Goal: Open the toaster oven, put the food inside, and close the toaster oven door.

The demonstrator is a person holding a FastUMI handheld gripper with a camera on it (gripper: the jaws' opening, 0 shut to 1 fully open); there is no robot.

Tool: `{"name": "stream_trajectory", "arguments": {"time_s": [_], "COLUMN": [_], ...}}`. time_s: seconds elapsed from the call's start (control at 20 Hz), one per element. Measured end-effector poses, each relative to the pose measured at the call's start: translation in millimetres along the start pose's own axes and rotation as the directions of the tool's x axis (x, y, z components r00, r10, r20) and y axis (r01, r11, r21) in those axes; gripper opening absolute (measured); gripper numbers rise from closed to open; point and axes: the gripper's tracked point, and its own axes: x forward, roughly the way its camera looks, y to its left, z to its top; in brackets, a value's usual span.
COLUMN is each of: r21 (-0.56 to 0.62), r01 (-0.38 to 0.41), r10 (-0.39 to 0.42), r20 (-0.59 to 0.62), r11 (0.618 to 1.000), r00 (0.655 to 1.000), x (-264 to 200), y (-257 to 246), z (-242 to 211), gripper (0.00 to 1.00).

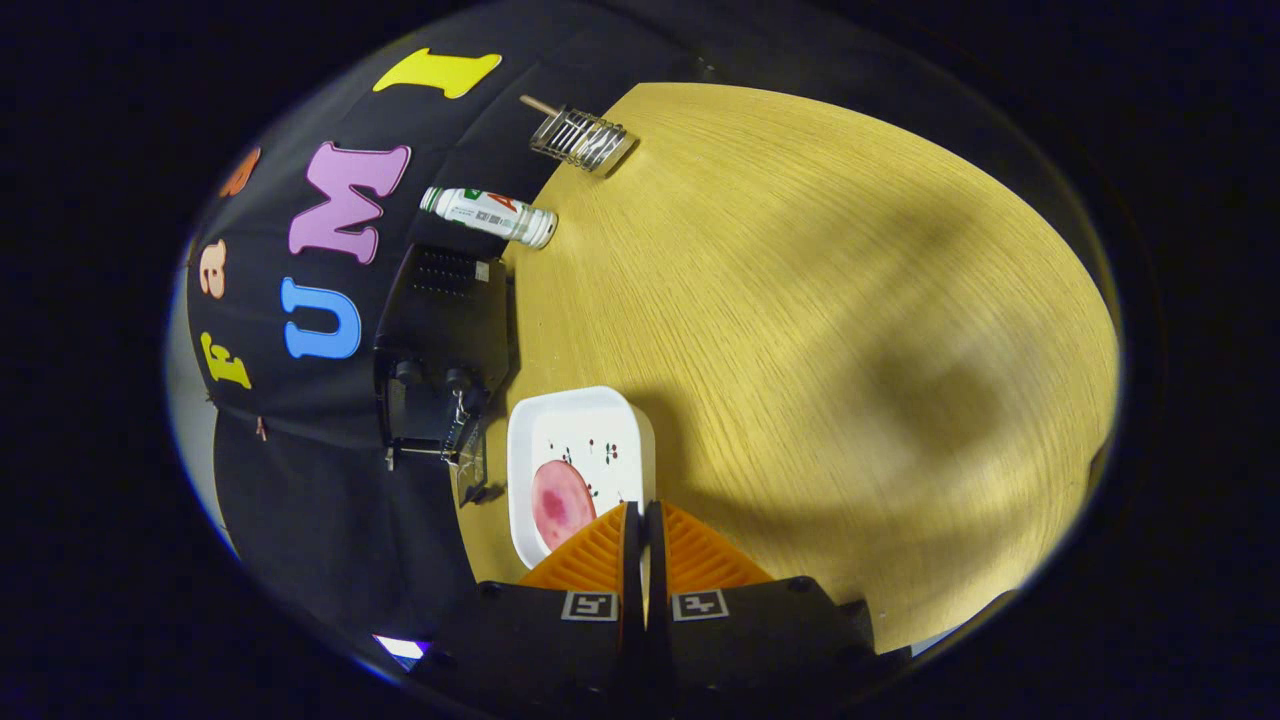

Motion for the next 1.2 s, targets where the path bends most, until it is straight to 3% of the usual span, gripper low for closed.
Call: {"name": "stream_trajectory", "arguments": {"time_s": [0.25, 0.5, 0.8, 1.2], "r21": [0.077, 0.113, 0.084, 0.132], "r01": [-0.071, -0.092, -0.056, -0.036], "r10": [0.068, 0.086, 0.051, 0.025], "r20": [0.049, 0.060, 0.061, 0.082], "r11": [0.994, 0.989, 0.995, 0.991], "r00": [0.997, 0.995, 0.997, 0.996], "x": [-8.8, -10.6, 4.7, 55.0], "y": [30.5, 72.9, 114.9, 170.8], "z": [-4.8, -22.5, -51.7, -87.8], "gripper": [0.05, 0.05, 0.05, 0.06]}}
